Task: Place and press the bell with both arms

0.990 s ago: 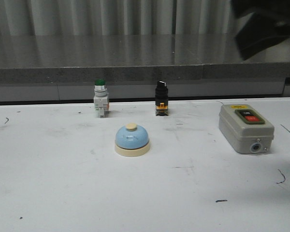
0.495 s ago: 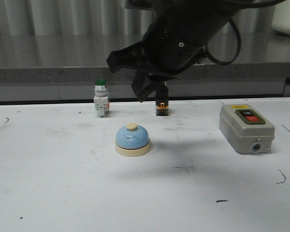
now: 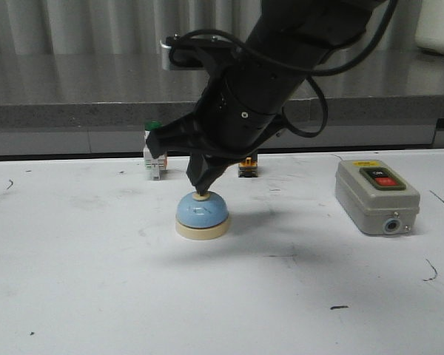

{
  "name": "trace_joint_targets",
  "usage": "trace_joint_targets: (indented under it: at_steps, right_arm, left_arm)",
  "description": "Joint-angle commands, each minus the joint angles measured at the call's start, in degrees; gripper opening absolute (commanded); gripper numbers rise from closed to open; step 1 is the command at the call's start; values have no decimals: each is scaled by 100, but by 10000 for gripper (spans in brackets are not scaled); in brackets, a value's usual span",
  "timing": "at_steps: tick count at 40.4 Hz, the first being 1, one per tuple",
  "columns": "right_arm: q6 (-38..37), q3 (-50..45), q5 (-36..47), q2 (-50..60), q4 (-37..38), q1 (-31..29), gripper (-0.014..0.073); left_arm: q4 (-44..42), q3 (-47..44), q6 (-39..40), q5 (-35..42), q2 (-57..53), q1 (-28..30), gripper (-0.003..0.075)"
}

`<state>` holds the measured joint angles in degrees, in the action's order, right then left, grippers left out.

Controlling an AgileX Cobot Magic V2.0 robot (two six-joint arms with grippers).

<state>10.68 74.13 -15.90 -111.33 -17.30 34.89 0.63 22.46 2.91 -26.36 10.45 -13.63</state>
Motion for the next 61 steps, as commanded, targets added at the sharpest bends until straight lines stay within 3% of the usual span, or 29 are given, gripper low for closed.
trace_joint_targets:
  at_steps: [1,12,21,38,51,61]
  right_arm:
    - [43,193,216,202,-56,8,-59]
    - [43,193,75,938,-62,1,-59]
    - [-53,-140,-89,1963,-73,-535,-59]
    - [-48,-3102,533,5053,252,-2725,-59]
    - [-48,-4870,660,7789,569,-2889,-59]
    - [-48,-5514,611,9275,564,-2889,-59]
  left_arm:
    - [60,162,44,418,58,7,-20]
    - [60,162,44,418,58,7,-20]
    - [60,162,44,418,58,7,-20]
    - [60,162,44,418,58,7,-20]
    - [60,162,44,418,58,7,-20]
    - [60,162,44,418,58,7,-20]
